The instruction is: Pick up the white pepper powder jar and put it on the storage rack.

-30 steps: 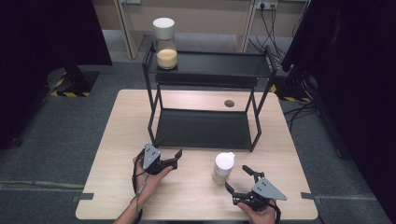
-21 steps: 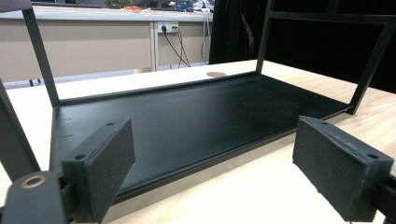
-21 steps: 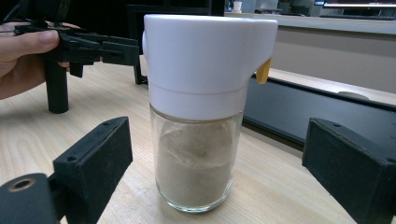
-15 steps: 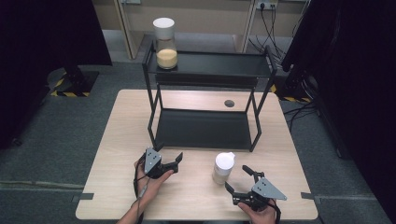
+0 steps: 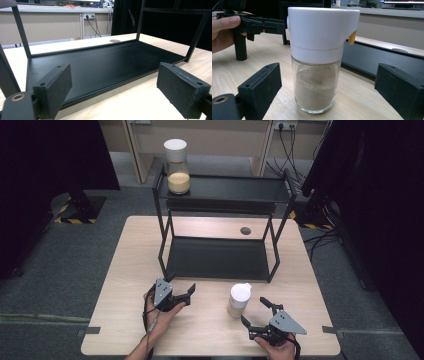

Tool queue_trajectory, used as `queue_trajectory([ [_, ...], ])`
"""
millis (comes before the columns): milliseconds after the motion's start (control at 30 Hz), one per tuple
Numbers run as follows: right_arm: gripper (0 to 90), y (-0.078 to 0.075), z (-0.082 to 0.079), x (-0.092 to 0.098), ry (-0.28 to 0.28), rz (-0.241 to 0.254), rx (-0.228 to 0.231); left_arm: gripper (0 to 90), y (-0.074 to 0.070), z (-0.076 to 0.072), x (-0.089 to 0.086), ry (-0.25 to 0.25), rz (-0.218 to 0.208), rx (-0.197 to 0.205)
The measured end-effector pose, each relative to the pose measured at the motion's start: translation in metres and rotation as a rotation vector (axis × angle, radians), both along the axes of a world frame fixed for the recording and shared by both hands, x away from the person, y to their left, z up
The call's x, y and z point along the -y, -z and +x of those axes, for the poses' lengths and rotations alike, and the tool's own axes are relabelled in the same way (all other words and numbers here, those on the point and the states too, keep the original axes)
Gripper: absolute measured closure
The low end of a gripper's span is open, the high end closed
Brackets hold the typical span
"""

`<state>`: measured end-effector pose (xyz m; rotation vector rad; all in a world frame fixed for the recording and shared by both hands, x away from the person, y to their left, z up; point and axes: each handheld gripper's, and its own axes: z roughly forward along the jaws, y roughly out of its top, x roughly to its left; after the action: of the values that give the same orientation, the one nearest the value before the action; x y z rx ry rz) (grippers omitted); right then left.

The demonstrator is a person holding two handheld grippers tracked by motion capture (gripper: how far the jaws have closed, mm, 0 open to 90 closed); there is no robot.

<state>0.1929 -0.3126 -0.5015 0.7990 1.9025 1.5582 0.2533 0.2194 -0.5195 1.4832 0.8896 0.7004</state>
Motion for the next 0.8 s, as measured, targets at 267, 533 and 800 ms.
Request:
queue_trajectory([
  [267,2.5,-0.003,0.005,0.000,-0.002,0.028,-0.027,12.0,0.000,0.000,0.000,0.004,0.001,0.000],
  [533,2.2,-0.014,0.016,-0.015,-0.024,0.002,-0.020,11.9,-0.001,0.001,0.000,0.004,0.004,-0.004],
  [800,9.9,-0.014,0.032,-0.028,-0.039,-0.025,-0.045,12.0,-0.002,0.001,0.000,0.008,0.014,-0.005],
])
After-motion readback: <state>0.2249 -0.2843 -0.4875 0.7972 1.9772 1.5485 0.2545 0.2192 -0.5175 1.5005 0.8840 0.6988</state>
